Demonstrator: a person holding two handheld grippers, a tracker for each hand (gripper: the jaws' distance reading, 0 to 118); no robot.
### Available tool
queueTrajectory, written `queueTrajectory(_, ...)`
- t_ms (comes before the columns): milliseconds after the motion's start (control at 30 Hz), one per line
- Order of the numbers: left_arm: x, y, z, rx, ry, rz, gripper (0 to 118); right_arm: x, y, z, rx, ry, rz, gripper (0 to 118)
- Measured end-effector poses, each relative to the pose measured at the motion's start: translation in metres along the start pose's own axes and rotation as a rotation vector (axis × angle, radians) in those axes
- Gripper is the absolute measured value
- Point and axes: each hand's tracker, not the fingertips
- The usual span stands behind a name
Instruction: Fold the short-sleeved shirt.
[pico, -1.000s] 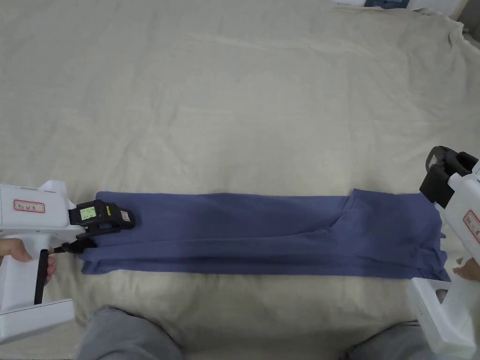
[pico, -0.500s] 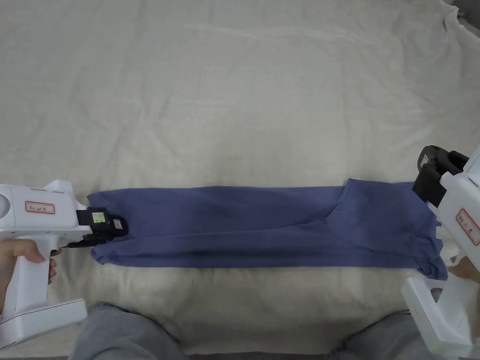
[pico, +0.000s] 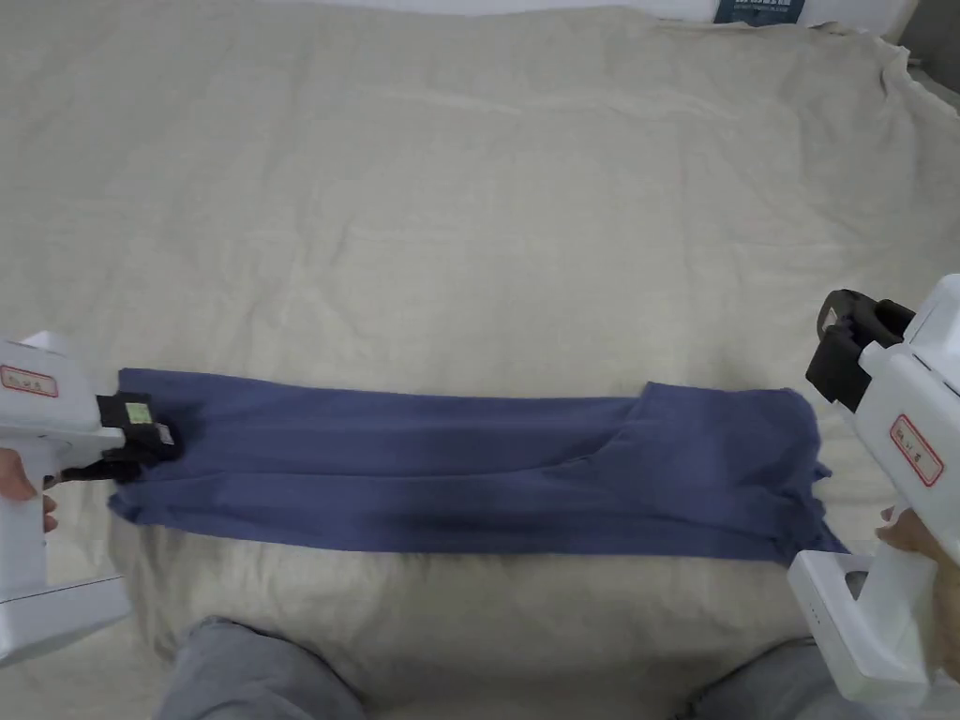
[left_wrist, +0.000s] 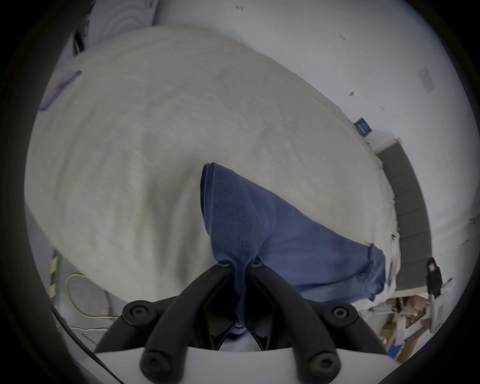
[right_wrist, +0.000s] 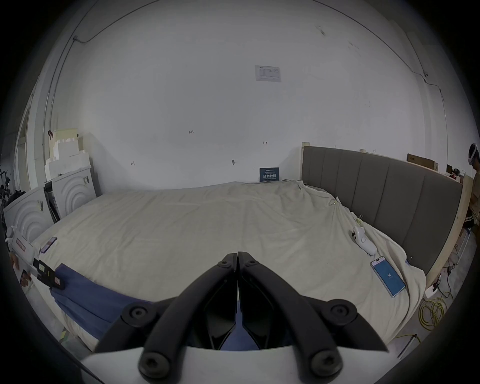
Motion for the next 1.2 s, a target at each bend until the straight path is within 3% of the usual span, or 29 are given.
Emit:
queueTrajectory(67, -0.008, 0.004, 0.015, 0.050, 0.056, 0.017, 0, 0.003, 0.001, 0.002, 0.009, 0.002, -0.011, 0)
queueTrajectory(233, 0.014, -0.002, 0.043, 0.090, 0.043, -0.041, 0, 0.008, 0.003, 0.004, 0.021, -0.004, -0.031, 0)
queueTrajectory(500, 0.122, -0.027, 0.061, 0.099, -0.135, -0.273, 0, 0.017, 0.005, 0.015, 0.045, -0.017, -0.041, 0)
queueTrajectory(733, 0.208, -0.064, -0.006, -0.027, -0.172, -0.451, 0, 0.035, 0.003, 0.027, 0.053, -0.053, -0.058, 0)
queueTrajectory(967, 0.251, -0.096, -0.097, -0.148, -0.091, -0.443, 4, 0.050, -0.001, 0.036, 0.047, -0.095, -0.063, 0)
queueTrajectory(1000, 0.253, -0.100, -0.105, -0.151, -0.078, -0.445, 13, 0.052, -0.001, 0.037, 0.045, -0.099, -0.061, 0)
queueTrajectory(1067, 0.253, -0.102, -0.118, -0.150, -0.076, -0.447, 56, 0.055, -0.002, 0.037, 0.041, -0.109, -0.060, 0)
queueTrajectory(1133, 0.253, -0.102, -0.117, -0.192, -0.176, -0.406, 97, 0.057, -0.002, 0.037, 0.038, -0.111, -0.059, 0)
queueTrajectory(1200, 0.252, -0.097, -0.107, -0.203, -0.236, -0.374, 107, 0.057, -0.002, 0.036, 0.038, -0.112, -0.060, 0)
